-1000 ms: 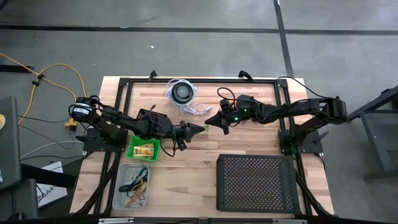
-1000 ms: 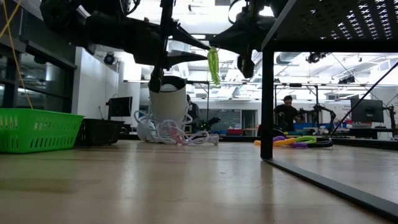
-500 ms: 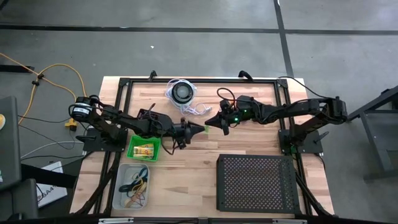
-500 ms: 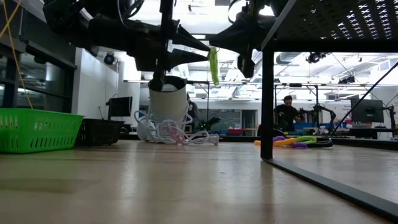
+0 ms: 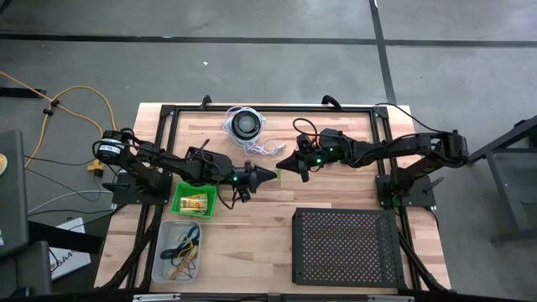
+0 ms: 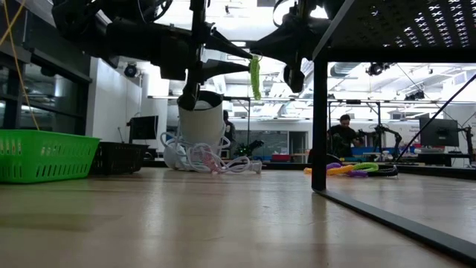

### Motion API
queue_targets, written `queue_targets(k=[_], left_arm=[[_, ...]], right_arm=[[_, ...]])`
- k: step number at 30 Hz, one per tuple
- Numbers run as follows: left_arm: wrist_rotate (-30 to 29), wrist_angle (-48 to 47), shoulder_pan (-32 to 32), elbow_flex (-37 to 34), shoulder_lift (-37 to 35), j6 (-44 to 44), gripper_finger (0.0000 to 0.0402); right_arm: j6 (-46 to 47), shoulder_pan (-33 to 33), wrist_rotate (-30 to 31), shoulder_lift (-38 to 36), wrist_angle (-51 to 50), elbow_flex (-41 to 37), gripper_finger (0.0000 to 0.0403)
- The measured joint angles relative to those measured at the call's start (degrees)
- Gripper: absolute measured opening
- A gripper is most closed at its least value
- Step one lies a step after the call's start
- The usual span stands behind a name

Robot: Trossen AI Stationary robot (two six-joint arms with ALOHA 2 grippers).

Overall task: Pick & Place Office Desk Supplies
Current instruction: Put the green coil keychain into the black bin

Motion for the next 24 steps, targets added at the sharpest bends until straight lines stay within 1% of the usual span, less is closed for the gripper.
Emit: queue_targets(k=[9,12,14,18,21,24], left_arm=[[-0.02,0.0,0.02,0.0,0.0,-1.7,0.0073],[-0.77,0.0,0.14,0.02,0.0,-2.81,0.008],[-1.48,0.0,0.36,0.02,0.0,-2.84,0.0092],[-1.73,0.0,1.02,0.02,0.0,-2.02,0.013],[-1.75,-0.02,1.16,0.04,0.0,1.29,0.0154],[-1.75,0.0,1.14,0.04,0.02,4.97,0.0168]], right_arm=[[0.0,0.0,0.02,0.0,0.0,0.0,0.0002],[0.0,0.0,0.02,0.0,-0.02,0.0,0.0002],[0.07,0.0,0.02,0.0,0.0,0.0,0.0002],[0.82,0.0,0.04,0.0,-0.02,0.0,0.0002],[1.02,0.0,-0.01,0.0,-0.02,0.0,0.0002],[1.64,0.0,-0.07,0.0,-0.02,0.0,0.0002]])
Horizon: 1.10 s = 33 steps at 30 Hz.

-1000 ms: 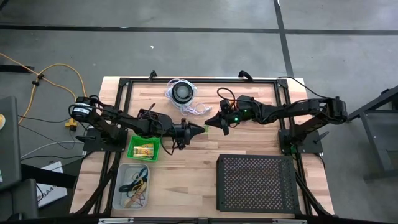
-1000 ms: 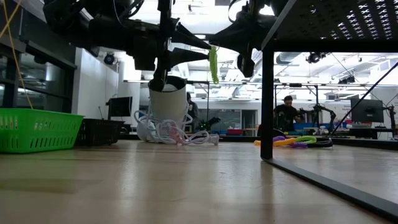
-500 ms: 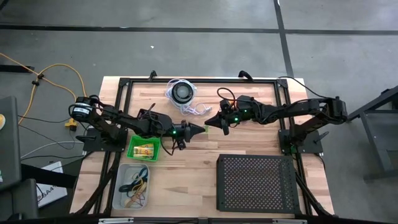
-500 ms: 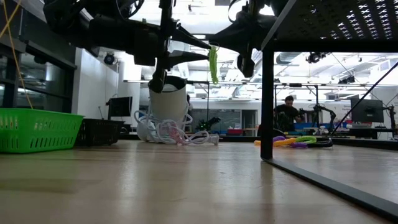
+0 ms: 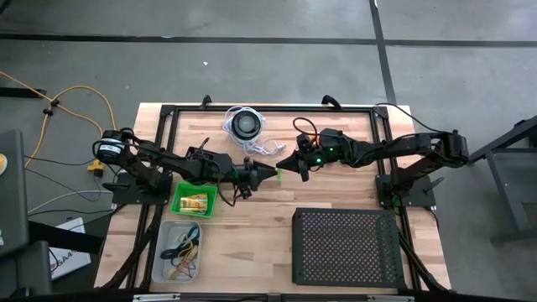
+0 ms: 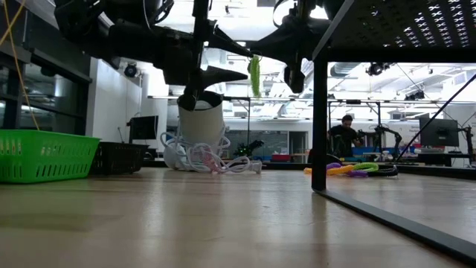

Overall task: Pick & Place Office Desk Supplies
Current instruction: Put the green coil keychain into the black bin

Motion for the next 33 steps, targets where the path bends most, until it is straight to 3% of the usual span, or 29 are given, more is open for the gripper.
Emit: queue_targets(k=[27,33], left_arm=[[2.0,4.4,1.47,0.07,0.0,11.69,0.0172],[6.76,4.49,1.55,0.09,0.0,11.23,0.017]], right_arm=[[2.82,0.22,-1.17,0.0,2.75,-0.02,0.0002],[2.82,0.22,-1.2,0.0,3.02,-0.02,0.0002]])
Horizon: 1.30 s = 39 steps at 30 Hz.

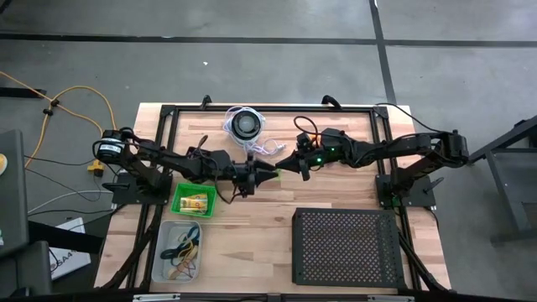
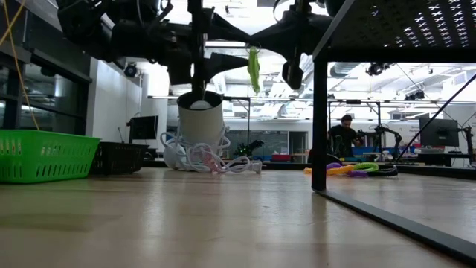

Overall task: Pick & Place Office Desk Supplies
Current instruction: Put the green coil keychain into the black bin

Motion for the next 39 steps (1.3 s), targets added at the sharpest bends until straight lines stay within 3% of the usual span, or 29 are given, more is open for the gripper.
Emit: queue_targets(k=[23,39], left_arm=[[3.32,0.24,1.75,0.17,0.0,0.86,0.0166],[2.24,0.61,1.77,0.17,0.0,-0.06,0.0034]], right_arm=[[0.0,0.0,0.0,0.0,0.02,0.0,0.0002],[0.0,0.0,0.06,0.0,0.46,0.0,0.0002]])
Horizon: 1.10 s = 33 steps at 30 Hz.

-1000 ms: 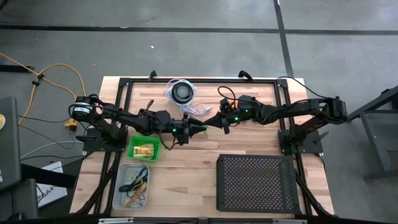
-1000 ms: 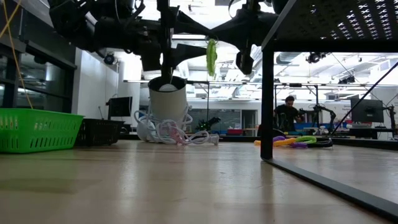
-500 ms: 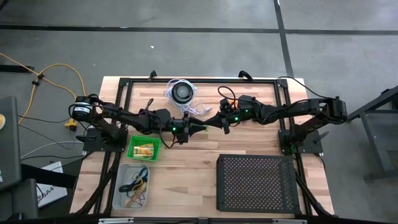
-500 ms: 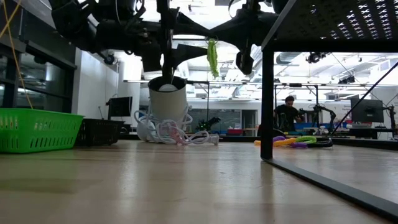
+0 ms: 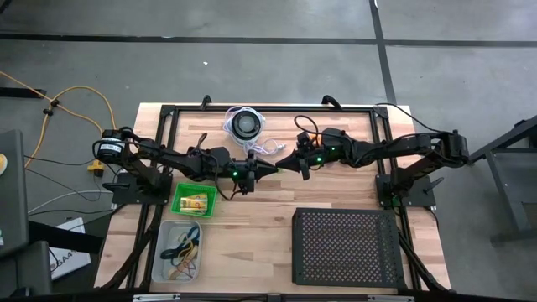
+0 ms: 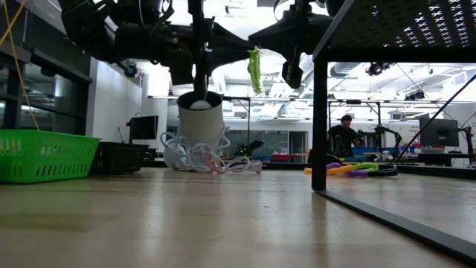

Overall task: Pick & Place Office Desk Supplies
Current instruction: Put the green coil keychain into the black bin

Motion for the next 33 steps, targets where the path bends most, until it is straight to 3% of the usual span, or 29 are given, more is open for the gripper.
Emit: queue_targets(k=[11,33], left_arm=[[0.37,0.51,-0.07,0.0,0.0,-0.22,0.0003],[0.2,1.62,-0.07,-0.02,0.0,-1.93,0.0001]], right_arm=[[0.0,0.0,0.18,0.0,0.04,0.0,0.0002],[-0.31,-0.02,0.18,0.0,0.07,0.0,0.0002]])
